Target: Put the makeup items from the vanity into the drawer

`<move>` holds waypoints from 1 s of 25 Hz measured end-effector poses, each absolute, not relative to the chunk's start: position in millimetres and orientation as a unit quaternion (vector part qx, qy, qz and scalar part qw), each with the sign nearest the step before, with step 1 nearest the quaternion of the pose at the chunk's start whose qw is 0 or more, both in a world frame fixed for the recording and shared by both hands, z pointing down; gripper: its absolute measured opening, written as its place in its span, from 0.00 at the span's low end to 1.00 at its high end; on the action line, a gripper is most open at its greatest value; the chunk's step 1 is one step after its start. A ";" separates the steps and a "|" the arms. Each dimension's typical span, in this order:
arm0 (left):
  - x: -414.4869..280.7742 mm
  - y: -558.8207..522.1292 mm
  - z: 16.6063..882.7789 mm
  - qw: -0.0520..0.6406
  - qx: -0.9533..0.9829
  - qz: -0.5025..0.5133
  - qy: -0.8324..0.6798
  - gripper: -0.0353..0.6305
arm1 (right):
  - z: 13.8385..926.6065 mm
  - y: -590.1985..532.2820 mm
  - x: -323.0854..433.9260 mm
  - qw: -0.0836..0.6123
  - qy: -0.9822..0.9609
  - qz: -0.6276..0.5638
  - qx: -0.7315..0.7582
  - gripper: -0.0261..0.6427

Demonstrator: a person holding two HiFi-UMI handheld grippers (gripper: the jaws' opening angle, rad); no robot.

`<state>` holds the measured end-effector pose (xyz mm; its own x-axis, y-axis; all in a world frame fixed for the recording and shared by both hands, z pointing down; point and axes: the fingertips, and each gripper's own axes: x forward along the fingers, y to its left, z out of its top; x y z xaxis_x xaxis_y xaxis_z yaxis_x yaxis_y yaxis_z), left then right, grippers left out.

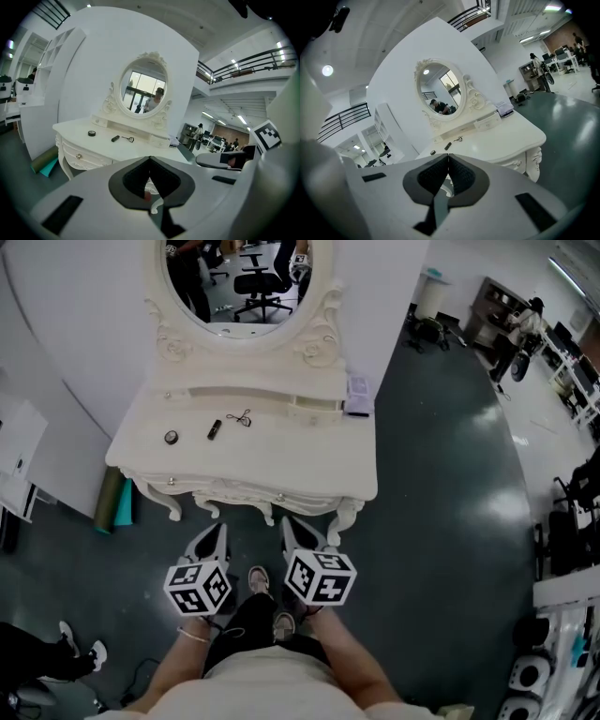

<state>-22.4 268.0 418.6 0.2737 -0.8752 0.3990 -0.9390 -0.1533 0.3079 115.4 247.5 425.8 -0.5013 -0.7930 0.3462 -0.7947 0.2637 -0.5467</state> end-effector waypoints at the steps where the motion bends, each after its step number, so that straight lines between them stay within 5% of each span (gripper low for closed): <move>1: -22.5 262.4 420.5 0.254 0.757 0.065 -0.599 0.06 | 429.6 243.1 116.7 0.002 -0.792 0.348 0.501 0.07; 25: -55.5 16.8 412.7 0.258 0.789 0.048 -0.556 0.06 | 411.7 14.5 72.9 0.043 -0.790 0.305 0.531 0.07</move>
<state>-55.5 16.8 412.7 0.3767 -0.8527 0.3619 -0.9020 -0.2486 0.3531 72.9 14.5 411.7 -0.4332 -0.8121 0.3910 -0.8642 0.2511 -0.4360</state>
